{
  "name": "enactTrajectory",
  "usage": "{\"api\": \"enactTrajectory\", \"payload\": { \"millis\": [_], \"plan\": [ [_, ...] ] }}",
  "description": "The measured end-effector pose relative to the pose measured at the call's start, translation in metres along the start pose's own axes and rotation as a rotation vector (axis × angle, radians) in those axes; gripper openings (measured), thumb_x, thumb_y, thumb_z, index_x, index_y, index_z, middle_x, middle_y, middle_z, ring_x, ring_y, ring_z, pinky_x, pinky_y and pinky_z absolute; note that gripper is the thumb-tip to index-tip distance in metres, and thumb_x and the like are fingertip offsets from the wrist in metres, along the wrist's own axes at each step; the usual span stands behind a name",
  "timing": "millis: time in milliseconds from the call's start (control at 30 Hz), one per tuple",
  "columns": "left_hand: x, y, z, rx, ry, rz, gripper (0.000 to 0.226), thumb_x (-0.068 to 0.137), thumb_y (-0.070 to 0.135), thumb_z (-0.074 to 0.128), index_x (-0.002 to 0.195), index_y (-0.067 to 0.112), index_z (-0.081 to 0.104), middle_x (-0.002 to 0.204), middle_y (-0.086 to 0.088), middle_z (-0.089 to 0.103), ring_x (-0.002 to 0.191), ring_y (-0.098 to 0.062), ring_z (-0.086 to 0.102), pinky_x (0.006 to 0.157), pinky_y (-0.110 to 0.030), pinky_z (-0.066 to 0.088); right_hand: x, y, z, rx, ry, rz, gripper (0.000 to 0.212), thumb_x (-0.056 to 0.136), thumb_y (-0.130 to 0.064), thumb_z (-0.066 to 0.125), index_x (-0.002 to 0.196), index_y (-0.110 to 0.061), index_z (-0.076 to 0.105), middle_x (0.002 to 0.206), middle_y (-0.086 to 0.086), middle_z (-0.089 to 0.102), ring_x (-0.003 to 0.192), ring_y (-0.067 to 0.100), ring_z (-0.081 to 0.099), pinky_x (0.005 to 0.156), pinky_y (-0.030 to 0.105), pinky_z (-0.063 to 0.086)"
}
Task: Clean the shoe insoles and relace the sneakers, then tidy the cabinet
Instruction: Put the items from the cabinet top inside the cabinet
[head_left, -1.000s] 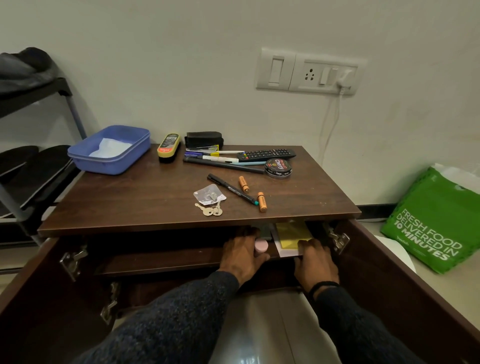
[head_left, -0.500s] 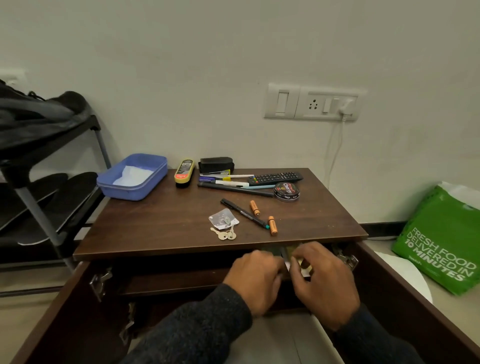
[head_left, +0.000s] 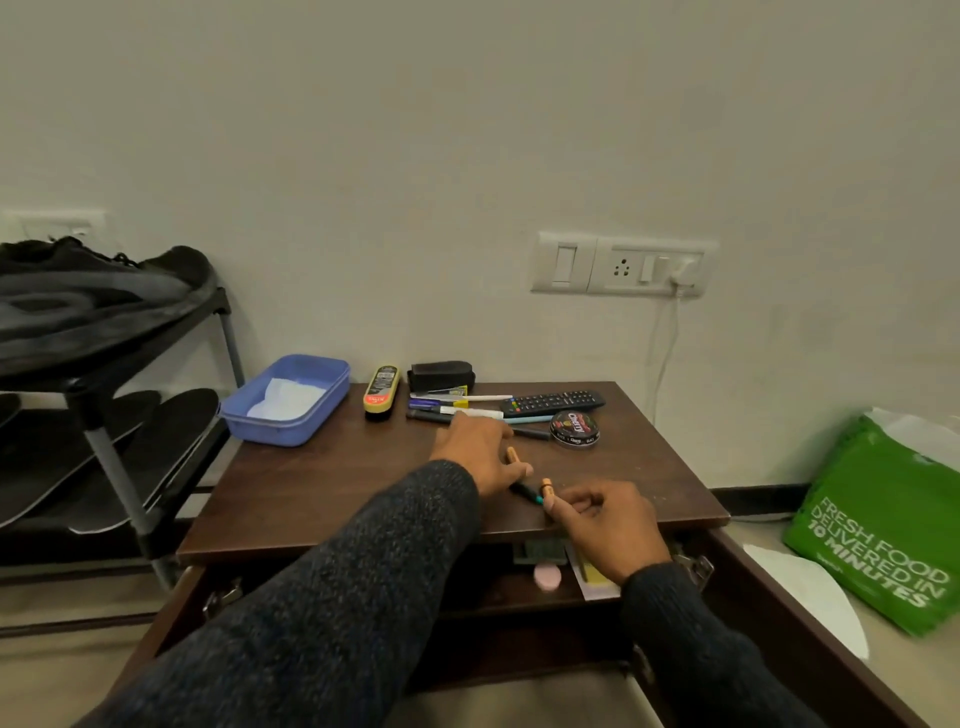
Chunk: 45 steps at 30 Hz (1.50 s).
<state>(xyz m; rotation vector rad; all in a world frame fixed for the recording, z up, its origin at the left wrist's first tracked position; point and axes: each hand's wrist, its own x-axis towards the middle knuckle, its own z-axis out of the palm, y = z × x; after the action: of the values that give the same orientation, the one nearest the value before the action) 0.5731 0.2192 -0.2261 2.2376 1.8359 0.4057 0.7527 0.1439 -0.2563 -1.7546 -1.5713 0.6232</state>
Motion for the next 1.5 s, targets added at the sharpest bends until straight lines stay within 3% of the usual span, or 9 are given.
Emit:
{"api": "enactTrajectory", "payload": {
  "millis": [200,333,433,667,800,1067,1200,1333,1500],
  "plan": [
    [0.01,0.007,0.006,0.043,-0.022,-0.072,0.046,0.082,0.06,0.071,0.113,0.025,0.07,0.124,-0.002,0.061,0.125,-0.024,0.043,0.1,-0.044,0.042,0.011,0.001,0.01,-0.041,0.069,0.075,0.013,0.082,-0.033,0.08,0.078,-0.021,0.077,0.072,-0.006,0.071,0.074,0.007,0.066,0.076,0.035,0.06],
    [0.017,0.01,0.003,0.074,-0.066,-0.053,0.059,0.079,0.063,0.072,0.122,0.023,0.066,0.127,-0.002,0.059,0.126,-0.026,0.044,0.103,-0.049,0.042,0.02,0.005,0.014,-0.123,0.091,0.091,0.013,0.082,-0.032,0.079,0.077,-0.021,0.077,0.078,-0.005,0.07,0.083,0.009,0.063,0.079,0.035,0.059],
    [0.029,0.007,0.005,0.027,-0.101,-0.07,0.059,0.072,0.063,0.076,0.113,0.02,0.071,0.116,-0.002,0.064,0.118,-0.023,0.05,0.102,-0.051,0.044,0.031,0.005,0.016,-0.141,0.099,0.147,0.015,0.082,-0.032,0.078,0.074,-0.02,0.074,0.083,-0.001,0.07,0.083,0.011,0.063,0.074,0.034,0.058],
    [0.022,0.003,0.008,-0.033,0.044,-0.033,0.053,0.068,0.07,0.071,0.104,0.031,0.067,0.115,0.005,0.063,0.122,-0.021,0.045,0.105,-0.053,0.034,0.025,0.007,0.018,-0.166,0.154,0.208,0.017,0.083,-0.037,0.075,0.082,-0.022,0.068,0.085,-0.002,0.067,0.077,0.012,0.063,0.074,0.036,0.059],
    [0.003,0.008,0.0,-0.23,0.305,0.074,0.05,0.067,0.08,0.06,0.093,0.037,0.058,0.103,0.017,0.06,0.11,-0.012,0.048,0.099,-0.043,0.034,0.009,-0.001,0.006,0.129,0.147,0.237,0.007,0.091,-0.023,0.07,0.087,-0.017,0.071,0.083,0.003,0.072,0.07,0.013,0.069,0.063,0.029,0.06],
    [-0.116,0.017,0.014,-0.606,0.451,0.297,0.039,0.074,0.065,0.075,0.096,0.041,0.054,0.088,0.022,0.057,0.086,-0.001,0.054,0.073,-0.02,0.046,-0.05,-0.004,-0.029,0.522,-0.145,0.092,0.024,0.085,-0.023,0.072,0.105,-0.01,0.076,0.094,0.009,0.076,0.084,0.024,0.072,0.073,0.032,0.06],
    [-0.166,0.001,0.047,-0.53,0.374,0.247,0.041,0.071,0.069,0.074,0.094,0.042,0.054,0.081,0.023,0.057,0.079,-0.002,0.055,0.065,-0.013,0.041,-0.063,0.017,-0.026,0.491,-0.384,0.065,0.019,0.086,-0.019,0.074,0.101,-0.009,0.078,0.092,0.019,0.074,0.076,0.023,0.068,0.068,0.032,0.059],
    [-0.174,-0.022,0.079,-0.308,0.203,0.153,0.049,0.069,0.083,0.058,0.095,0.042,0.05,0.08,0.024,0.054,0.083,0.003,0.049,0.076,-0.027,0.046,-0.063,0.041,-0.009,0.44,-0.514,0.128,0.017,0.087,-0.013,0.075,0.1,-0.001,0.076,0.088,0.021,0.073,0.07,0.022,0.066,0.063,0.029,0.057],
    [-0.143,-0.041,0.1,-0.126,0.069,0.023,0.051,0.068,0.081,0.054,0.094,0.037,0.051,0.077,0.017,0.056,0.079,-0.003,0.055,0.08,-0.032,0.05,-0.045,0.065,0.034,0.288,-0.408,0.252,0.007,0.089,-0.01,0.072,0.094,-0.007,0.077,0.088,0.014,0.073,0.074,0.019,0.067,0.069,0.036,0.062]
  ]
}}
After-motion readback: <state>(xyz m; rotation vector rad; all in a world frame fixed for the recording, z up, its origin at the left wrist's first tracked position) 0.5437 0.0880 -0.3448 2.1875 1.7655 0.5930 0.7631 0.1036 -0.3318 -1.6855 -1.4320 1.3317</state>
